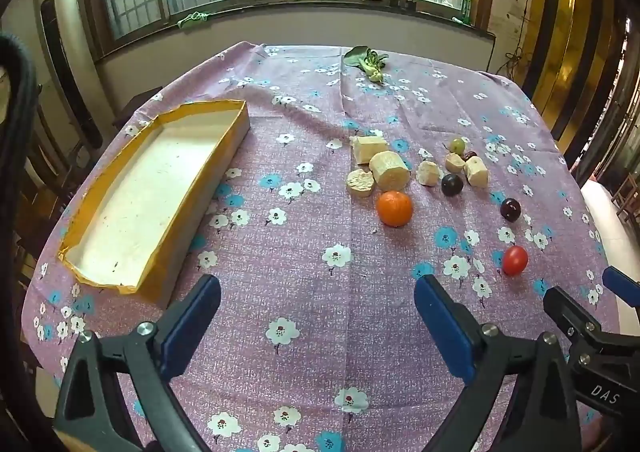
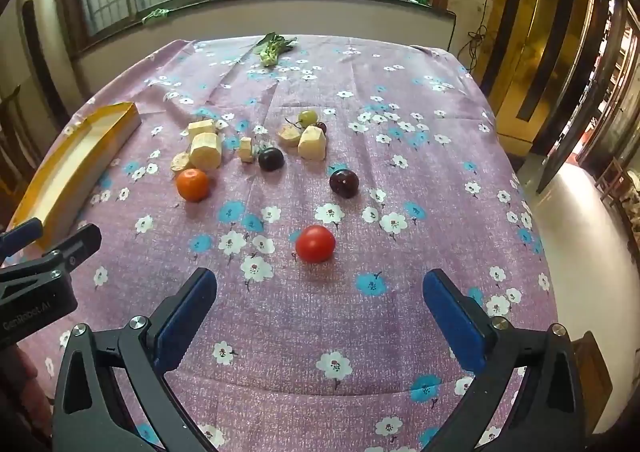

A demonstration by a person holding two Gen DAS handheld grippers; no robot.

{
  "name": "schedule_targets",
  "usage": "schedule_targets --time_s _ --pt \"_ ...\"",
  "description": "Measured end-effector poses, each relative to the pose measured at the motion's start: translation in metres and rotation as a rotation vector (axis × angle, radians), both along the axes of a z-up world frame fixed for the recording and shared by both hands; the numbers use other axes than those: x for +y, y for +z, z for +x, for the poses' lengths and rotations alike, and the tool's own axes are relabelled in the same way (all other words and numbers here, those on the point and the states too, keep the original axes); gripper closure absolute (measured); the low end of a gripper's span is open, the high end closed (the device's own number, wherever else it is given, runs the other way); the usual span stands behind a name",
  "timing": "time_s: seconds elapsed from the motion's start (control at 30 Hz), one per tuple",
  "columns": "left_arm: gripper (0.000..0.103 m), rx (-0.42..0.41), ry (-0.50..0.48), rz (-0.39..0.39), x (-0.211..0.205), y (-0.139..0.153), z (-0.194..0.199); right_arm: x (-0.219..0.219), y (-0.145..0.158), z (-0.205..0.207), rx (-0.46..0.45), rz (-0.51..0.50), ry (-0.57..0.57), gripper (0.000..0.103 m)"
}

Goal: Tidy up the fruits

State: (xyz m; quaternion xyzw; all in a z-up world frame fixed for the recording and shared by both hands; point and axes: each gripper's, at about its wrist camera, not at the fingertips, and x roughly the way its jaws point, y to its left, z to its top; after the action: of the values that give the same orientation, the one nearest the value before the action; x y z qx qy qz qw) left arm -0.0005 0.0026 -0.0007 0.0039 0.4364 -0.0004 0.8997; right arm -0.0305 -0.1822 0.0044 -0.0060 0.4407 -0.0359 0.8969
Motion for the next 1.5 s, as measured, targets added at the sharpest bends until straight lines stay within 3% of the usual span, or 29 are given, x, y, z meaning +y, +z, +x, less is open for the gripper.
schedule_targets --time_s 0.27,0.93,1.07,1.5 --pt "0.004 -0.018 -0.015 -0.009 0.001 0.004 -0.010 0.006 0.003 -0.007 -0.003 -0.012 0.003 0.000" --pt "0.004 0.026 -0.052 -0.047 -0.014 -0.008 -0.006 -0.004 0.000 -0.010 -0.004 -0.012 -0.022 0.000" --pt "0.004 0.003 -0.049 0.001 -0.015 -0.011 -0.005 -0.002 -0.001 -0.007 -0.007 -0.011 -0.014 0.000" --pt "0.004 0.026 -0.039 0.023 -0.012 -0.020 0.008 -0.009 -0.012 0.008 0.025 0.018 -0.024 0.000"
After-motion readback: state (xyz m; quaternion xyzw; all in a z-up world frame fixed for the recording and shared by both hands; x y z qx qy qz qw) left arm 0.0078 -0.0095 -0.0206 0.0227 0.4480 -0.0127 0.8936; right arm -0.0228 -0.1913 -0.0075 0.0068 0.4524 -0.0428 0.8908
